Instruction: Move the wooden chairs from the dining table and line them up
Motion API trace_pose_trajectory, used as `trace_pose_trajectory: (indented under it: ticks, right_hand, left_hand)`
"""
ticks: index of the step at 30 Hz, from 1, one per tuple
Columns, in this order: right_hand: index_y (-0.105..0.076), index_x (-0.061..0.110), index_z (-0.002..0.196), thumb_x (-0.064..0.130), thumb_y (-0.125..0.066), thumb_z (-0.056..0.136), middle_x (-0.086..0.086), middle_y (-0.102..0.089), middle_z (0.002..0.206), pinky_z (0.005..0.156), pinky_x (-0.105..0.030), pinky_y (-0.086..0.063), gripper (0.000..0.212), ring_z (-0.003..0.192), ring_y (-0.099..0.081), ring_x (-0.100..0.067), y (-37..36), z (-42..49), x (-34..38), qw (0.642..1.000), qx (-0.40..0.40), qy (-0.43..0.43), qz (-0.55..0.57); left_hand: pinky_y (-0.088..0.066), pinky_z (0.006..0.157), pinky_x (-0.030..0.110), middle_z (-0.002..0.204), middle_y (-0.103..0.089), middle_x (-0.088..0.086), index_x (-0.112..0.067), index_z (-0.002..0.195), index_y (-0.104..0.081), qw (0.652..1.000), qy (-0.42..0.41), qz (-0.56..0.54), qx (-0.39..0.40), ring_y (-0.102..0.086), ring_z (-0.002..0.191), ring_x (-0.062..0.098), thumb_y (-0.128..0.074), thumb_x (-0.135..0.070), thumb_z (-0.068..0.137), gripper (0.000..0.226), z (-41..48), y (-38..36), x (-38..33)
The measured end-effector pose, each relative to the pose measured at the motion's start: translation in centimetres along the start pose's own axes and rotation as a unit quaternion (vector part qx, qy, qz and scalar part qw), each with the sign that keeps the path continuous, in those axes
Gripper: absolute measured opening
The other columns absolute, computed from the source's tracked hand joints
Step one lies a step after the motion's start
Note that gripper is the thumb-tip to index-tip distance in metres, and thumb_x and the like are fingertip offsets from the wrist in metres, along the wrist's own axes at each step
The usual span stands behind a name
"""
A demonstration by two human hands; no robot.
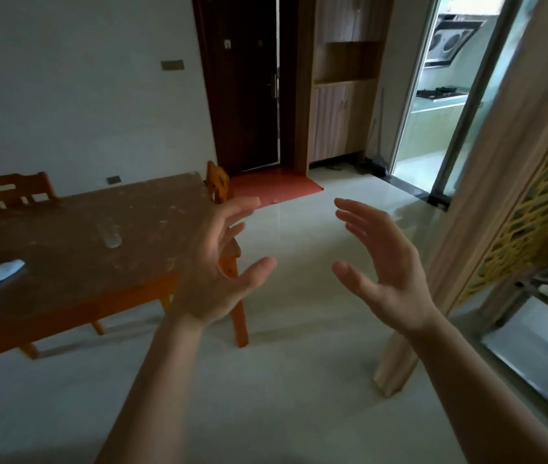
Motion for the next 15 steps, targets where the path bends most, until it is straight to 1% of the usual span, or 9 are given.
trace_pose_trajectory:
  ticks: [6, 8, 10, 12, 13, 15]
  right_hand:
    - [-0.053, 0.014, 0.142, 0.036, -0.079, 0.086, -0.002, -0.060, 0.143, 0.112, -0.053, -0.046, 0.065, 0.134, -0.058, -0.025, 1.9, 10.5, -10.3, 0.999, 0.016, 0.001, 0.046]
    - [-0.054, 0.020, 0.142, 0.044, -0.078, 0.087, 0.001, -0.061, 0.142, 0.112, -0.050, -0.045, 0.064, 0.134, -0.058, -0.024, 2.0, 14.3, -12.7, 0.998, 0.027, 0.007, 0.063]
    - [-0.054, 0.023, 0.142, 0.049, -0.076, 0.088, 0.005, -0.061, 0.143, 0.113, -0.048, -0.045, 0.064, 0.135, -0.057, -0.022, 1.8, 17.9, -15.3, 0.997, 0.043, 0.007, 0.070]
    - [-0.054, 0.020, 0.143, 0.046, -0.076, 0.088, 0.005, -0.060, 0.144, 0.113, -0.049, -0.044, 0.065, 0.137, -0.055, -0.021, 1.3, 20.8, -17.9, 0.996, 0.058, 0.011, 0.073]
    - [-0.054, 0.018, 0.143, 0.043, -0.077, 0.088, 0.004, -0.060, 0.144, 0.113, -0.050, -0.045, 0.065, 0.137, -0.055, -0.021, 1.0, 22.1, -19.5, 0.995, 0.064, 0.012, 0.073]
    - [-0.054, 0.015, 0.142, 0.037, -0.077, 0.087, 0.002, -0.061, 0.143, 0.113, -0.052, -0.045, 0.063, 0.136, -0.056, -0.022, 0.3, 24.6, -22.9, 0.994, 0.078, 0.014, 0.073]
  left_hand:
    - [-0.045, 0.114, 0.057, 0.147, -0.058, 0.006, -0.017, 0.146, -0.051, 0.998, 0.004, 0.063, -0.004, -0.054, 0.140, 0.033, -0.079, -0.038, 0.083, 0.072, 10.5, -1.8, 7.2]
    - [-0.046, 0.114, 0.056, 0.148, -0.057, 0.006, -0.018, 0.147, -0.051, 0.997, 0.000, 0.074, -0.018, -0.053, 0.141, 0.032, -0.079, -0.037, 0.085, 0.071, 13.8, -1.6, 8.9]
    - [-0.046, 0.115, 0.054, 0.149, -0.056, 0.003, -0.024, 0.148, -0.050, 0.996, -0.001, 0.088, -0.030, -0.052, 0.142, 0.029, -0.078, -0.038, 0.087, 0.068, 16.7, -1.2, 10.7]
    - [-0.045, 0.115, 0.052, 0.150, -0.055, -0.001, -0.032, 0.147, -0.050, 0.994, 0.000, 0.104, -0.043, -0.052, 0.143, 0.027, -0.077, -0.038, 0.089, 0.064, 18.9, -0.8, 12.5]
    - [-0.046, 0.115, 0.052, 0.151, -0.055, -0.001, -0.033, 0.147, -0.049, 0.993, 0.005, 0.110, -0.049, -0.051, 0.144, 0.026, -0.077, -0.036, 0.089, 0.064, 19.9, -0.7, 13.8]
    - [-0.046, 0.115, 0.052, 0.151, -0.054, -0.001, -0.029, 0.148, -0.049, 0.991, 0.015, 0.123, -0.055, -0.051, 0.144, 0.025, -0.076, -0.034, 0.090, 0.064, 21.9, -0.4, 16.8]
Point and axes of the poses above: each hand's wrist, its own z-axis towards the middle knuckle, its own y-axis out of the back of the hand, x = y × z, the point moved 6 cm from there along z, towards the middle knuckle
